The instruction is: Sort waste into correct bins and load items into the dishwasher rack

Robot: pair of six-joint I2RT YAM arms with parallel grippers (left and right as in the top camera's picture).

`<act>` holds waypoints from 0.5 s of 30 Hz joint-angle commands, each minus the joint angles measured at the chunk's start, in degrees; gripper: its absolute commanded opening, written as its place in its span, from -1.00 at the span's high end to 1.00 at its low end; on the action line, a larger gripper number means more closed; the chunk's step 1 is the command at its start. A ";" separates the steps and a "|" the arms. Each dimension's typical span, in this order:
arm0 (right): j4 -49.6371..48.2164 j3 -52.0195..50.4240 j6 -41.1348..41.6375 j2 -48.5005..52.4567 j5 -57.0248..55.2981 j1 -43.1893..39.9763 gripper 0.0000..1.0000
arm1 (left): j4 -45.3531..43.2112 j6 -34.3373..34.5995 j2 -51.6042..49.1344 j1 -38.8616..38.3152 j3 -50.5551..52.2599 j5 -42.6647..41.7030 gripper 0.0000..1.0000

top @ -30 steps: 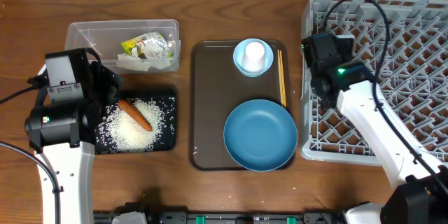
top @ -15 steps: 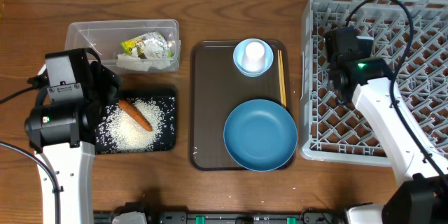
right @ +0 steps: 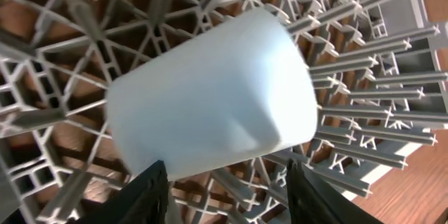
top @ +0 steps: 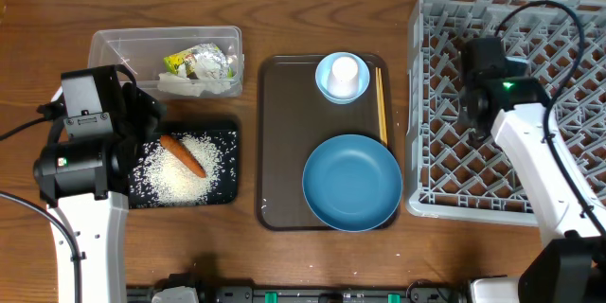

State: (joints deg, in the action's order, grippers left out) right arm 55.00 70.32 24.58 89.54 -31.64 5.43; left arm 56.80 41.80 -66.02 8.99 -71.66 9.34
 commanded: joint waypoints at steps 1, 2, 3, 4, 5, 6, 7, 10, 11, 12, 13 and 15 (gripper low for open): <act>0.33 -0.35 1.55 0.37 -0.35 -2.58 -0.05 | 0.17 0.09 -0.22 0.37 -0.13 0.11 -0.99; 0.39 -0.35 1.53 0.37 0.00 -3.21 -0.05 | 0.17 0.09 -0.22 0.37 -0.13 0.11 -0.98; 0.44 -0.35 1.53 0.37 0.63 -3.96 -0.05 | 0.17 0.09 -0.22 0.37 -0.13 0.11 -0.99; 0.39 -0.35 1.53 0.37 1.40 -4.61 -0.04 | 0.17 0.09 -0.22 0.37 -0.13 0.11 -0.99; 0.22 -0.35 1.53 0.37 2.21 -5.29 -0.05 | 0.17 0.09 -0.22 0.37 -0.13 0.11 -0.98; -0.02 -0.35 1.53 0.37 3.04 -5.84 -0.04 | 0.17 0.09 -0.22 0.37 -0.13 0.11 -0.99; -0.44 -0.35 1.51 0.37 3.87 -6.47 -0.04 | 0.17 0.09 -0.22 0.37 -0.13 0.11 -0.99; -1.70 -0.35 0.57 0.37 6.05 -7.91 -0.04 | 0.17 0.09 -0.22 0.37 -0.13 0.11 -0.99; -1.95 -0.35 0.39 0.37 6.56 -8.24 -0.04 | 0.17 0.09 -0.22 0.37 -0.13 0.11 -0.98; -1.99 -0.35 0.42 0.37 6.64 -8.50 -0.04 | 0.17 0.09 -0.22 0.37 -0.13 0.11 -0.98; -1.92 -0.35 0.42 0.37 6.64 -8.68 -0.05 | 0.17 0.09 -0.22 0.37 -0.13 0.11 -0.99; -1.97 -0.35 0.42 0.37 6.69 -9.09 -0.03 | 0.17 0.09 -0.22 0.37 -0.13 0.11 -0.99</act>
State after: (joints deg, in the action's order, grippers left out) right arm 53.08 70.32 25.02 89.52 -26.00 -2.90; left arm 56.80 41.80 -66.02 8.99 -71.66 9.34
